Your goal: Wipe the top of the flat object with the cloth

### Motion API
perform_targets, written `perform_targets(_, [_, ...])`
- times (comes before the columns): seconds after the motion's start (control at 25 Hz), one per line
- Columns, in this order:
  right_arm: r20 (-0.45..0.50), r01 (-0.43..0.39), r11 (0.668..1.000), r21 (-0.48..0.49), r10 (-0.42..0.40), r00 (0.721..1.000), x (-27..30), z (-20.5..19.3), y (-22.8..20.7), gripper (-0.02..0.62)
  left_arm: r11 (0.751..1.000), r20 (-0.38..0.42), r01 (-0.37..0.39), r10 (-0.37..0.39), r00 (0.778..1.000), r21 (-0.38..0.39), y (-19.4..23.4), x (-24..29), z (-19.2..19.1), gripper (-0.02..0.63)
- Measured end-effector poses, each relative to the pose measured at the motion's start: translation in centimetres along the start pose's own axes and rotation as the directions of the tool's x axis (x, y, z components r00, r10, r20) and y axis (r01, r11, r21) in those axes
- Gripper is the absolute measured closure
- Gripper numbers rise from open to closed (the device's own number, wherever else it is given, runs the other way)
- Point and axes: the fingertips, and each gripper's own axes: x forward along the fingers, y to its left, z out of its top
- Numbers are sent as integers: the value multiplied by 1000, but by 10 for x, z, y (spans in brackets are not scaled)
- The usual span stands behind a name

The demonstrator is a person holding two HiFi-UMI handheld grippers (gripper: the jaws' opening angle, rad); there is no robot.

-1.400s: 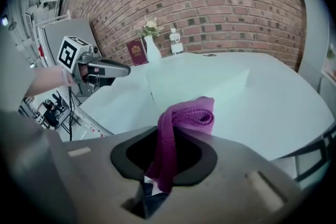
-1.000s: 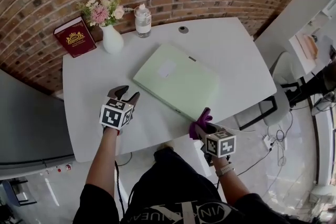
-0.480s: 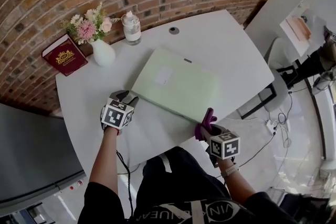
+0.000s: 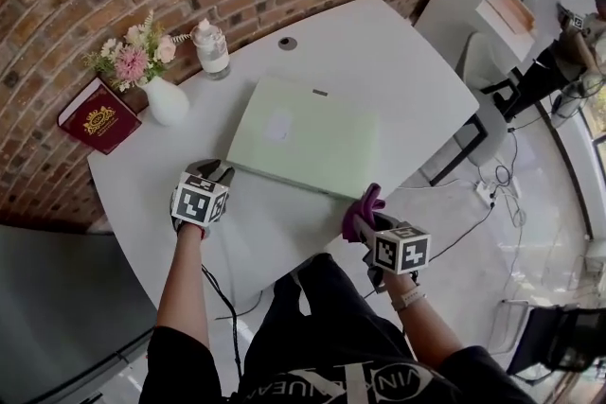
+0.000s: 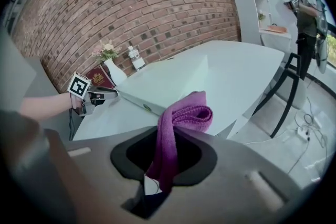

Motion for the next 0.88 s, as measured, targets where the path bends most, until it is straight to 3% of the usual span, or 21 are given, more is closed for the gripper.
perform_targets(0.12, [6,-15,999,32,15,1000,1,1,3,528,996,33,72,-73,997,54,-13,5,11,469])
perform_targets(0.2, [17,-16,998,67,15,1000,3,4,3,528,995,32,81,-83,996,64,-19,6,12,466])
perform_targets(0.24, [20,-13,997,82,11,1000,4,5,2,528,994,27,82,-84,996,68,-21,6,12,500])
perform_targets(0.4, [26,13,996,92,-16,1000,9,10,-9,528,985,-3,120,-120,993,123,-40,2,10,526])
perform_targets(0.6, [6,31,998,51,-31,999,13,16,-23,528,947,-57,220,-213,975,235,-85,-4,-1,532])
perform_targets(0.88, [-49,17,996,-89,-21,999,28,23,-12,528,886,-93,316,-303,948,338,-140,-3,0,540])
